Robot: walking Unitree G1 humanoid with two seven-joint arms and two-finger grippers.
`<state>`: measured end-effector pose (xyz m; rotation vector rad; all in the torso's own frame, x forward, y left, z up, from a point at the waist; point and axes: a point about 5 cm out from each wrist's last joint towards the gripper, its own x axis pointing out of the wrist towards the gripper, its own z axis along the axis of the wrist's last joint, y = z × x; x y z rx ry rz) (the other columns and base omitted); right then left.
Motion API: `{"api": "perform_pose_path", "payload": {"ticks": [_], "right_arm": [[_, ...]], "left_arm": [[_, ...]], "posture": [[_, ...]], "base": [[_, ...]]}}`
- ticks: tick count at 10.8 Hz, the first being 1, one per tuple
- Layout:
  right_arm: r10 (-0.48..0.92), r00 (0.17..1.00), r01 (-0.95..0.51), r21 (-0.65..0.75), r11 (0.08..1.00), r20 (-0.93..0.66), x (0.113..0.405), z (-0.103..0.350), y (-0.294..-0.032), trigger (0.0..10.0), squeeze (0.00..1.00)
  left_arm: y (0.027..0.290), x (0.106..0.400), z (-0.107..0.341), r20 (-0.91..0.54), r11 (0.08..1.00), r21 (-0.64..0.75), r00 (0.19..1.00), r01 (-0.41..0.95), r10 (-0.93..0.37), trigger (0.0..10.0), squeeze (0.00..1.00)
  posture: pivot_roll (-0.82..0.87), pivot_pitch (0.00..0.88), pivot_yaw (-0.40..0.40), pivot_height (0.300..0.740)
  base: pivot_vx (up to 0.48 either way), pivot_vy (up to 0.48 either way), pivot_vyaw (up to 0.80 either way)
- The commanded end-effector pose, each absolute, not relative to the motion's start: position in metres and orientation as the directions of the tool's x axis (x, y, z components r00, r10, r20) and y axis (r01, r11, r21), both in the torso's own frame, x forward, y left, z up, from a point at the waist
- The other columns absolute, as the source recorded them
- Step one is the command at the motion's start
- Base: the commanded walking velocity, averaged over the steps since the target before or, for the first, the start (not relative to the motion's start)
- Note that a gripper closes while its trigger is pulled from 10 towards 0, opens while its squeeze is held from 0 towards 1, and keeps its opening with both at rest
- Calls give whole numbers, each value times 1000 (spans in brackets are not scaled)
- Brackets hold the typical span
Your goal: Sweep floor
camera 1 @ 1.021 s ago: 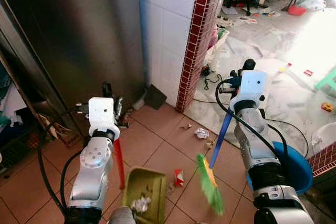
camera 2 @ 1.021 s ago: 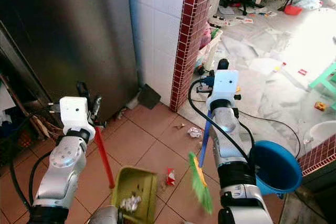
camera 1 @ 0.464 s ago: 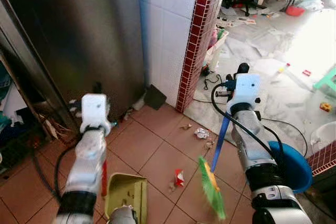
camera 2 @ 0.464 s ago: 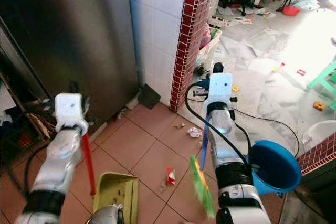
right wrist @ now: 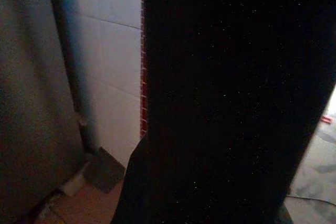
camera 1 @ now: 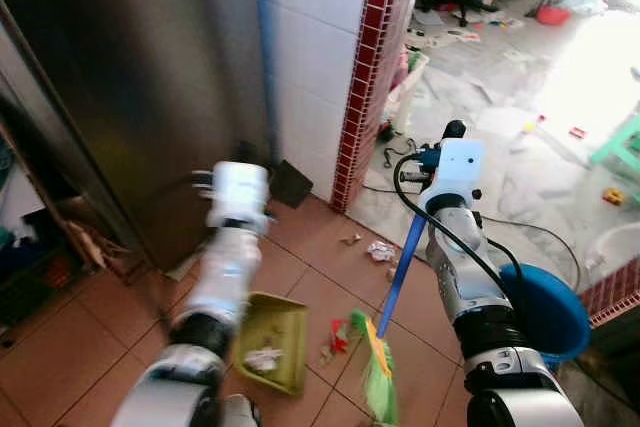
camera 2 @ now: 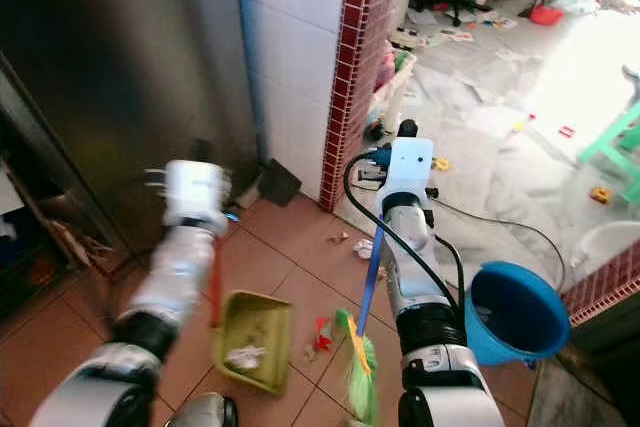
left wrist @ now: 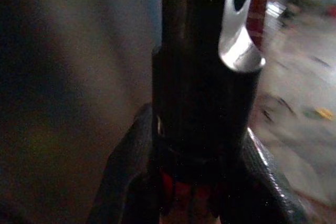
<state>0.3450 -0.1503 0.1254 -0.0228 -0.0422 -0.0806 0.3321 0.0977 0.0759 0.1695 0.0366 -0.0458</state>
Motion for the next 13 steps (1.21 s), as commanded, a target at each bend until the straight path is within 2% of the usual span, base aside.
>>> {"api": "perform_pose_path", "payload": {"ticks": [1, 3, 5, 6, 8, 9, 11, 12, 13], "right_arm": [[-99, 992, 103, -35, 994, 81, 347, 136, -157, 10000, 0], [-132, 990, 133, -15, 991, 59, 346, 133, -157, 10000, 0], [-142, 989, 140, 33, 990, 35, 348, 132, -151, 10000, 0], [-161, 987, 163, 140, 977, -24, 351, 130, -146, 10000, 0], [-159, 983, 184, 380, 907, -96, 356, 134, -134, 10000, 0], [-150, 984, 175, 440, 881, -92, 358, 140, -130, 10000, 0], [-115, 993, 118, 508, 853, -36, 364, 162, -125, 10000, 0], [-62, 997, 35, 495, 868, 39, 367, 179, -122, 10000, 0], [14, 990, -75, 436, 897, 141, 367, 198, -116, 10000, 0]], "left_arm": [[95, 330, 70, -68, 976, 199, 994, 92, -80, 10000, 0], [88, 329, 55, -161, 971, 185, 979, 153, -124, 10000, 0], [82, 328, 50, -192, 968, 162, 968, 191, -159, 10000, 0], [82, 328, 47, -226, 978, 95, 961, 185, -160, 10000, 0], [81, 329, 48, -224, 978, 86, 961, 188, -165, 10000, 0], [80, 330, 49, -223, 978, 84, 960, 190, -168, 10000, 0], [79, 331, 49, -226, 979, 64, 958, 195, -176, 10000, 0], [79, 332, 51, -219, 983, -6, 959, 184, -181, 10000, 0], [81, 335, 56, -194, 985, -19, 966, 173, -173, 10000, 0]], "posture": [[-144, 41, -22, 740], [-140, 44, -16, 740], [-139, 36, -14, 740], [-137, 30, -15, 740], [-134, 17, -17, 740], [-134, 14, -17, 740], [-136, 3, -19, 740], [-136, 0, -19, 740], [-132, 0, -19, 740]], "base": [[0, 0, 0], [0, 0, 0], [0, 0, 0], [0, 0, 0], [0, 0, 0], [0, 0, 0], [0, 0, 0], [0, 0, 0], [0, 0, 0]]}}
